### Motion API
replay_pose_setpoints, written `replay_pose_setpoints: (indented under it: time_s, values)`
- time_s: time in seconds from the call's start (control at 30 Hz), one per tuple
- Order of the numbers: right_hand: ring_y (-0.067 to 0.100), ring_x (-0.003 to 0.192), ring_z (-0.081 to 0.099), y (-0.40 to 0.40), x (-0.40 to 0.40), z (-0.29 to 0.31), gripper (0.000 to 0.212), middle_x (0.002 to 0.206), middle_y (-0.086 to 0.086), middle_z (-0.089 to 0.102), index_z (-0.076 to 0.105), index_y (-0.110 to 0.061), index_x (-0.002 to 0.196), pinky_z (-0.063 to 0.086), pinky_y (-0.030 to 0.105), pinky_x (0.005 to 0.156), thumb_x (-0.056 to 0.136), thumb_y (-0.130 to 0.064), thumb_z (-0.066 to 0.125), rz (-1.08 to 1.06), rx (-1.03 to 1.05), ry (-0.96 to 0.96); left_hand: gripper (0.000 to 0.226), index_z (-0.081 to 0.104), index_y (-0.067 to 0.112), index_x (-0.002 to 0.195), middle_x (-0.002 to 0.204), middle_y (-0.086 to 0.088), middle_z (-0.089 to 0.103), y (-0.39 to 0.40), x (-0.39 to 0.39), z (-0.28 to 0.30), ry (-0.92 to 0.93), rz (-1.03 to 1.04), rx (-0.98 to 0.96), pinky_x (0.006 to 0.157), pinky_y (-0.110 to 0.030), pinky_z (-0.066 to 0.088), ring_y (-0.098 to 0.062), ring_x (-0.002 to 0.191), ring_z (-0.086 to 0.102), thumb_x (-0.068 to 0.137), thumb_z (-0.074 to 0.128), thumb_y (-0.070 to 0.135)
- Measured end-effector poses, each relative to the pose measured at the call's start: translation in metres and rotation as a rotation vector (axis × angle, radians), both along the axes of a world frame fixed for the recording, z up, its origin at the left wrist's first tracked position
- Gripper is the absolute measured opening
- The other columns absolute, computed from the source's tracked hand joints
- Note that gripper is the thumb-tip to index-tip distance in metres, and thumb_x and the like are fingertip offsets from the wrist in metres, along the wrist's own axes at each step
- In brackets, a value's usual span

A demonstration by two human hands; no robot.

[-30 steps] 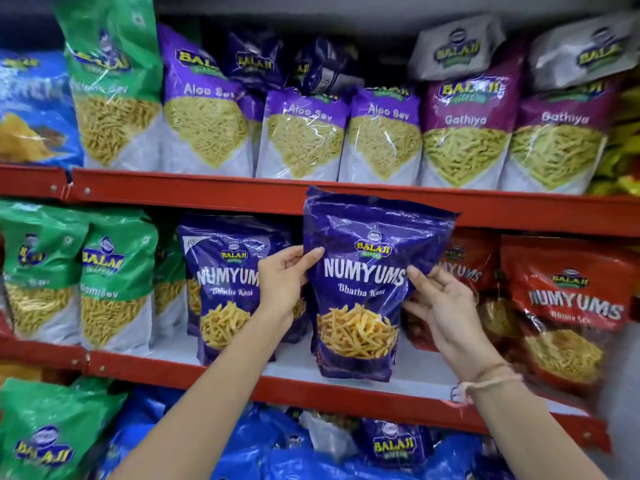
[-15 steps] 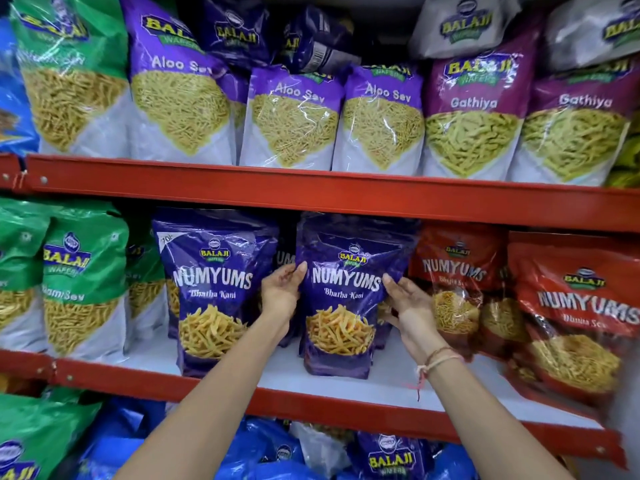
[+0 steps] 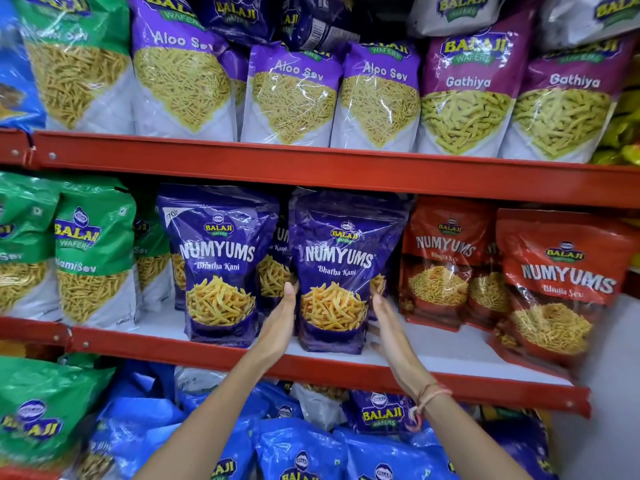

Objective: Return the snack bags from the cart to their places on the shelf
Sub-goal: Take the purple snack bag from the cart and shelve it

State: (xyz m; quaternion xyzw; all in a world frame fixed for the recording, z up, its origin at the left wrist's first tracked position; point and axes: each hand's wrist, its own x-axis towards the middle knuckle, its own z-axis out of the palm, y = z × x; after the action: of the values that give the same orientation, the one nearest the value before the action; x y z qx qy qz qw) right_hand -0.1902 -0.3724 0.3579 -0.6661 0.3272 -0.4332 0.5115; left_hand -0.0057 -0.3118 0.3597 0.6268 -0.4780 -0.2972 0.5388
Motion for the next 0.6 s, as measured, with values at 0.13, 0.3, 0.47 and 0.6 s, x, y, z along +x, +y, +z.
replay_pose_setpoints:
  time_s: [0.13,0.3,0.47,0.6]
  values:
    - [0.000,0.132,0.025,0.014,-0.012,-0.006,0.054,0.137,-0.025,0.028,0.032,-0.038,0.144,0.021,0.036,0.118,0.094,-0.058,0.026,-0.042,-0.084,0.077,0.078,0.023,0.051,0.138,0.157,0.009,0.018,0.024,0.000,-0.002,-0.069,-0.008,-0.028,0.118,-0.057,0.017,-0.022,0.145,0.021,0.069,0.006,0.086]
    - [-0.003,0.132,0.023,0.032,-0.019,-0.007,0.057,0.140,-0.023,0.028,0.028,-0.033,0.147,0.017,0.025,0.110,0.095,-0.057,0.024,-0.031,-0.100,0.120,0.074,0.016,0.046,0.142,0.157,0.010,0.016,0.045,-0.009,-0.002,-0.140,-0.014,-0.011,0.119,-0.055,0.011,-0.022,0.145,0.018,0.076,0.002,0.077]
    - [-0.002,0.130,0.039,0.047,-0.027,-0.014,0.046,0.143,-0.022,0.038,0.042,-0.042,0.138,0.030,0.023,0.109,0.094,-0.054,0.036,-0.042,-0.155,0.071,0.062,0.019,0.045,0.143,0.155,0.012,0.025,0.060,-0.020,-0.015,-0.185,0.018,-0.094,0.120,-0.045,0.013,-0.016,0.143,0.024,0.086,0.009,0.067]
    - [-0.015,0.102,0.058,0.074,-0.047,-0.042,0.033,0.120,-0.015,0.063,0.059,-0.026,0.124,0.043,0.004,0.085,0.092,-0.033,0.057,-0.135,-0.180,-0.027,0.051,0.043,0.029,0.136,0.141,0.005,0.051,0.086,-0.031,-0.044,-0.182,0.125,-0.270,0.110,-0.034,0.035,-0.008,0.129,0.045,0.093,0.028,0.053]
